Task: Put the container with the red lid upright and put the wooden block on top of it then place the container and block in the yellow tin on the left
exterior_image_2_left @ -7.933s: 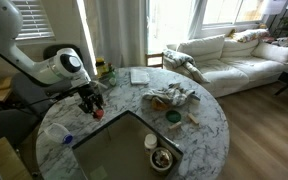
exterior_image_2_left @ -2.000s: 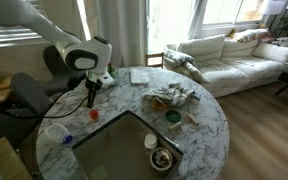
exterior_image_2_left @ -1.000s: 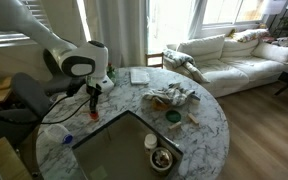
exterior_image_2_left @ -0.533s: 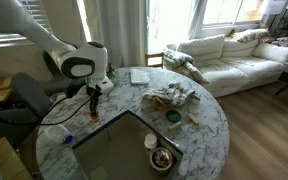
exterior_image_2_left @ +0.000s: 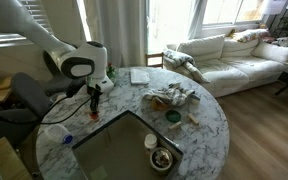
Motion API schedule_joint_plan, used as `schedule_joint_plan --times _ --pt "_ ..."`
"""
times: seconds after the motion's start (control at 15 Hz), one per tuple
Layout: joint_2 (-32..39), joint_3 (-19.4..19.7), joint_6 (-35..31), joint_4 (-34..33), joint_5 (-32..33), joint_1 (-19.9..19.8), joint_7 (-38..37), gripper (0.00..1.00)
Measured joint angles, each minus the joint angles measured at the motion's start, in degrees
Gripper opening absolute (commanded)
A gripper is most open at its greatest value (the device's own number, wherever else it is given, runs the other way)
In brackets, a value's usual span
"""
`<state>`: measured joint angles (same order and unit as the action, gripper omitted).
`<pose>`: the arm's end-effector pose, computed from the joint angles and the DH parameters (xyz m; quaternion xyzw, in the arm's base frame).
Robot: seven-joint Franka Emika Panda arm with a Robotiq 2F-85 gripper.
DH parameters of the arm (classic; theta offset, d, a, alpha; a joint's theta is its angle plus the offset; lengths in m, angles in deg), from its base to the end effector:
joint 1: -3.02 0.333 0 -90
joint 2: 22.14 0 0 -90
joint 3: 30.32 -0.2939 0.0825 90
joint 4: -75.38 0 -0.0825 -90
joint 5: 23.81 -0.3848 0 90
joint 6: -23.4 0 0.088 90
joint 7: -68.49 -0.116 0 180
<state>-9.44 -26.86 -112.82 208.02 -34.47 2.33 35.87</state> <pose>0.4994 -0.0341 0.2038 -0.9197 0.3813 0.0889 0.0312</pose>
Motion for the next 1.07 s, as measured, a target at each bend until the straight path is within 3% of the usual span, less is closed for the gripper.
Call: schedule_joint_plan --times 0.4,1.07 --pt "0.0 0.0 0.0 0.0 0.2 0.2 -0.2 0.98" --pt "0.6 0.0 -0.9 0.7 1.1 1.5 -0.6 0.99"
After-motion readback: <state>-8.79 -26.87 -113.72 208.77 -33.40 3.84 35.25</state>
